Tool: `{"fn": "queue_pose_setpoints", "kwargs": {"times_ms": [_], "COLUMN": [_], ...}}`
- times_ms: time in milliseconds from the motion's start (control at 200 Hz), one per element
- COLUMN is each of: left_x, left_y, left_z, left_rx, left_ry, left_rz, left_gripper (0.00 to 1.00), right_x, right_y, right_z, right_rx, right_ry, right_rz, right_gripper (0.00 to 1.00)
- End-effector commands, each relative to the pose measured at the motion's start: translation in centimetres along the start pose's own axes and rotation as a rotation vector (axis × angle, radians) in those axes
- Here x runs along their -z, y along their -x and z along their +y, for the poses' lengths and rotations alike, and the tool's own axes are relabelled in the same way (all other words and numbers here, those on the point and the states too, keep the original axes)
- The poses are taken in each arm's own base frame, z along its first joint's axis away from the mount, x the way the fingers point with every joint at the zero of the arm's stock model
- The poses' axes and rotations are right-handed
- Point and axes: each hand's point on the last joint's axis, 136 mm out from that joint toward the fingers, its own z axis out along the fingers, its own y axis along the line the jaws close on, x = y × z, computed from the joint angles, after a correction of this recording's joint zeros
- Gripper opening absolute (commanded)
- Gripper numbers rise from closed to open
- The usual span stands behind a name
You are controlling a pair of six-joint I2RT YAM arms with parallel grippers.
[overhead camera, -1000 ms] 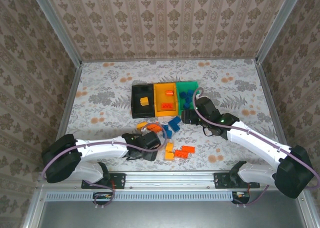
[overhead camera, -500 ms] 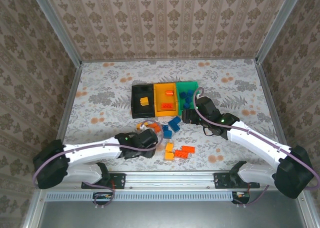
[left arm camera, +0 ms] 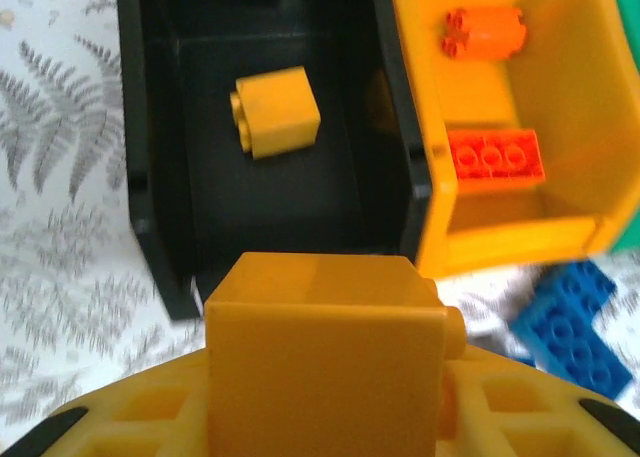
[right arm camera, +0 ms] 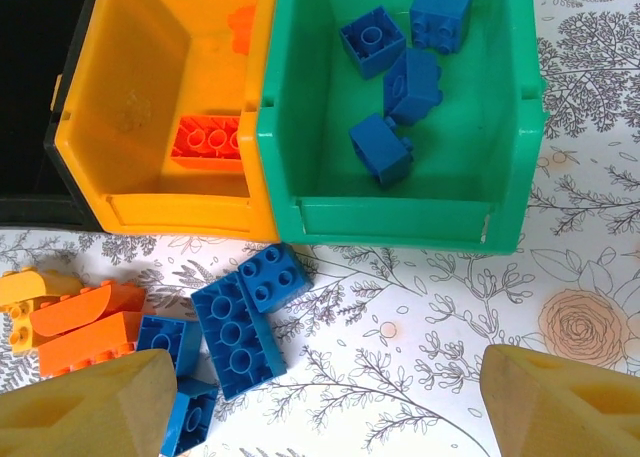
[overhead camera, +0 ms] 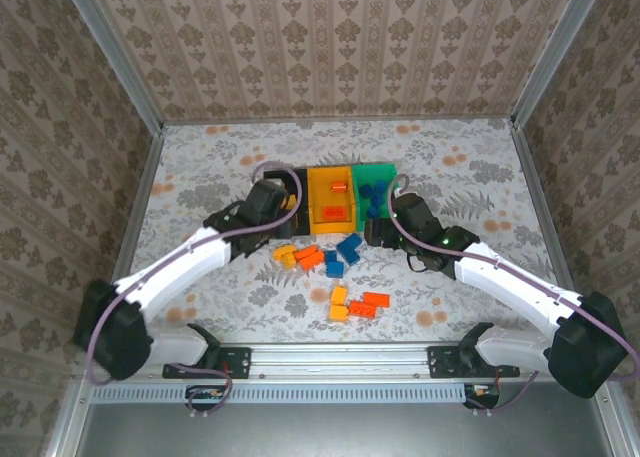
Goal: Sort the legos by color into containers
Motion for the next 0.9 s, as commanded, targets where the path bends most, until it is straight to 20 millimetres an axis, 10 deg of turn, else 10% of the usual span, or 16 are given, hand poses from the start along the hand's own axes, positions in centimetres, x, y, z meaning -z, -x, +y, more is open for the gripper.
{"fn": "queue_pose_setpoints", "kwargs": {"times_ms": [0,355,635,895], "left_x": [-2.1,-6.2,0.0,4.0], "left_y": [3.0,6.7,8.1,1.8], "left_z": [-0.6,-0.7,-3.5,-3.6], "left_rx": [-0.025,-0.013,0.013,0.01], "left_ry": [-0.035,0.0,-0.145,-0.184], "left_rz": [-0.026,-0.006,-0.119,-0.117], "left_gripper": [0.43,0.68,0.92,1.0], "right_x": [-0.3,-0.6,-2.1,-4.0], "right_y": [-0.7,-2.0,-5.8,-11.3], "right_z": [-0.5,0.2,4.6,9.0], "right_rx": [-0.017,0.002,0.116,0.276], "right_ry": [-0.013,0.039,0.174,0.219], "right_rz": [0.013,0.069,0.209,0.346], "right_gripper": [0.81,0.82,0.83,0.82]}}
